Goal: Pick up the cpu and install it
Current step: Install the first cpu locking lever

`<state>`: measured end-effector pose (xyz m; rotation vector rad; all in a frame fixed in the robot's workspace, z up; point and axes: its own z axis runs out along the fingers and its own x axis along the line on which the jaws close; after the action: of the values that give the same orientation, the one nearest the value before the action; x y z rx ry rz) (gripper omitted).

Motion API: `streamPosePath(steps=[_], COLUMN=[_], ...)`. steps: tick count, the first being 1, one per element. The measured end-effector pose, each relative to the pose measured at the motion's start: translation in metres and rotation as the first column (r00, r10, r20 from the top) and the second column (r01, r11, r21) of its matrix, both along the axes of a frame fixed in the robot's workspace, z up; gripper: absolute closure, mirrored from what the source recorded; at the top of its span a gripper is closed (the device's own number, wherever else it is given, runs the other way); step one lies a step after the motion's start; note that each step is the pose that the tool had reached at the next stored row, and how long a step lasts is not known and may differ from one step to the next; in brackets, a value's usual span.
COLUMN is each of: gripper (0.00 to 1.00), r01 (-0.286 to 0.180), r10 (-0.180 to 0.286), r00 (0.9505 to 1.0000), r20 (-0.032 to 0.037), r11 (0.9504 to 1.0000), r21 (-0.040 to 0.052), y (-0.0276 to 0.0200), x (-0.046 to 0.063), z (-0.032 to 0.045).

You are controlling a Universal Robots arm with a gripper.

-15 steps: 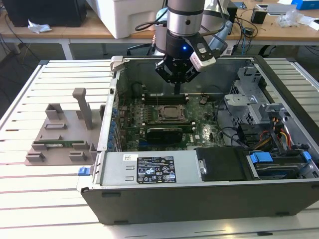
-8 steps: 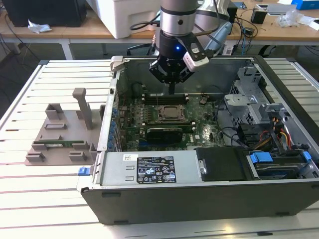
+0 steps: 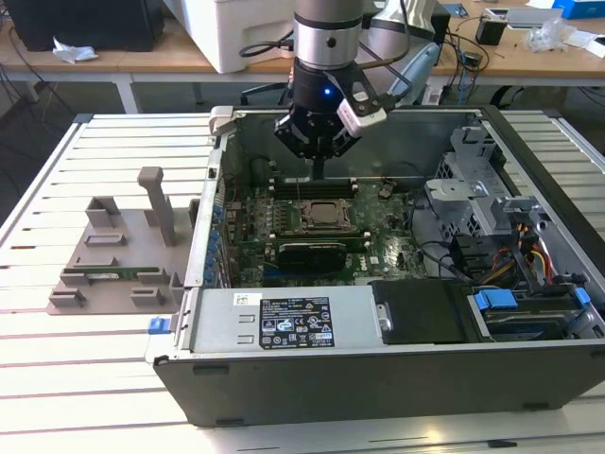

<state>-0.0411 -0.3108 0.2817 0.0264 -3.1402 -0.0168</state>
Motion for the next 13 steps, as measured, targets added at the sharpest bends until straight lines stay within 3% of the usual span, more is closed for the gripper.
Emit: streamPosePath(steps=[6,13], gripper=[0.89,0.89], r01=[0.000,0.000], r10=[0.000,0.000], r00=[1.0000,1.0000], r20=[0.0000,0.0000], r11=[1.0000,1.0000], r21=[0.0000,0.0000], y=[0.0035,0.0081], x=[-0.015,-0.025], z=[-0.0011,-0.0035])
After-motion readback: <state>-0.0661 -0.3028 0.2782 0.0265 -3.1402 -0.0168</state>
